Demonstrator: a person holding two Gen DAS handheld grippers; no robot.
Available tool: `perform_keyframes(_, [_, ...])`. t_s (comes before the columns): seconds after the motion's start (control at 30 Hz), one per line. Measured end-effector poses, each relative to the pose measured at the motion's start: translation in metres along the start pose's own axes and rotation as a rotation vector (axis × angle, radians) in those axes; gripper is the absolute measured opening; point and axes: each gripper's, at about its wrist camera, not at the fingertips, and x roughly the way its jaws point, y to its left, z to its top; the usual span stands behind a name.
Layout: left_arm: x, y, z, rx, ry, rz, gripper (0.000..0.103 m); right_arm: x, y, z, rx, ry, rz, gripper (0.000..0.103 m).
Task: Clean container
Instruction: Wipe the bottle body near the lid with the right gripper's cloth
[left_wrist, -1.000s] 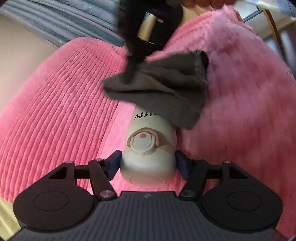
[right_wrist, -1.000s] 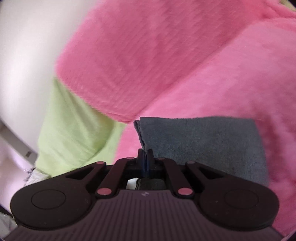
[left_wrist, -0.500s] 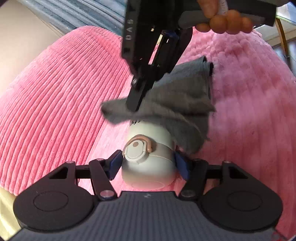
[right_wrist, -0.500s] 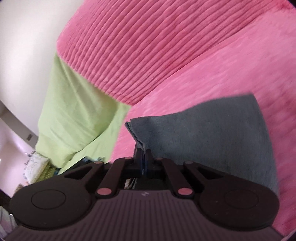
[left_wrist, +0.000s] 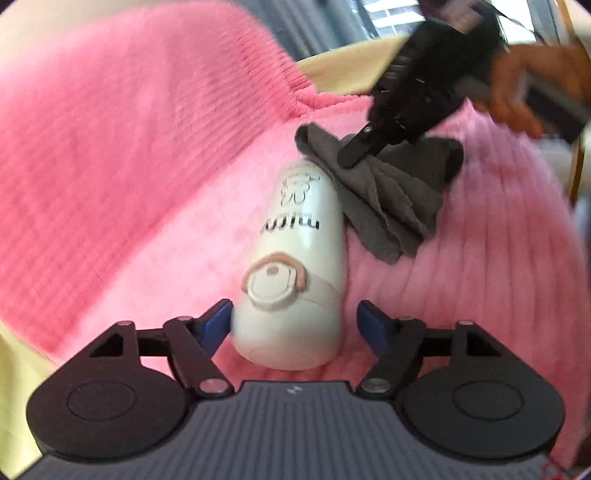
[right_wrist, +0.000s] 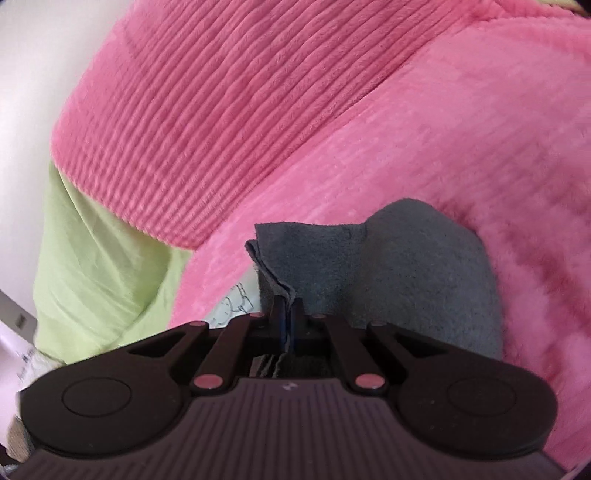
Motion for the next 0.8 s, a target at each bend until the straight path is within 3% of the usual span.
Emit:
perform_keyframes(0.03, [0.004, 0.002, -0.001, -0.030, 0.013, -0.007, 0.075, 0.000, 0.003, 0.001, 0.006, -0.015, 0.010, 0.002])
perform_keyframes(0.07, [0.007, 0.004, -0.002, -0.042, 0.025, -0.002, 0.065, -0.001, 0.006, 0.002, 0.012, -0.030, 0.021, 0.002])
perform_keyframes(0.17, [0.007, -0.004, 0.002, 0.004, 0.012, 0.049, 0.065, -0.011, 0.022, 0.008, -0.005, -0.078, 0.076, 0.002])
perform_keyframes(0.27, [0.008, -0.033, 0.004, 0.229, 0.001, 0.172, 0.065, -0.017, 0.050, 0.017, -0.075, -0.078, 0.133, 0.002])
perform_keyframes(0.37, [0.008, -0.050, 0.004, 0.405, -0.016, 0.253, 0.066, -0.010, 0.085, 0.019, -0.168, 0.004, 0.210, 0.002])
perform_keyframes(0.47, [0.009, -0.063, 0.001, 0.591, -0.026, 0.339, 0.066, 0.008, 0.113, 0.005, -0.245, 0.123, 0.219, 0.002])
perform_keyframes(0.57, [0.008, -0.060, 0.007, 0.571, -0.027, 0.309, 0.066, 0.026, 0.123, -0.012, -0.258, 0.212, 0.222, 0.002])
perform_keyframes(0.8, [0.018, -0.058, 0.012, 0.525, 0.005, 0.302, 0.066, 0.052, 0.111, -0.018, -0.201, 0.221, 0.177, 0.000])
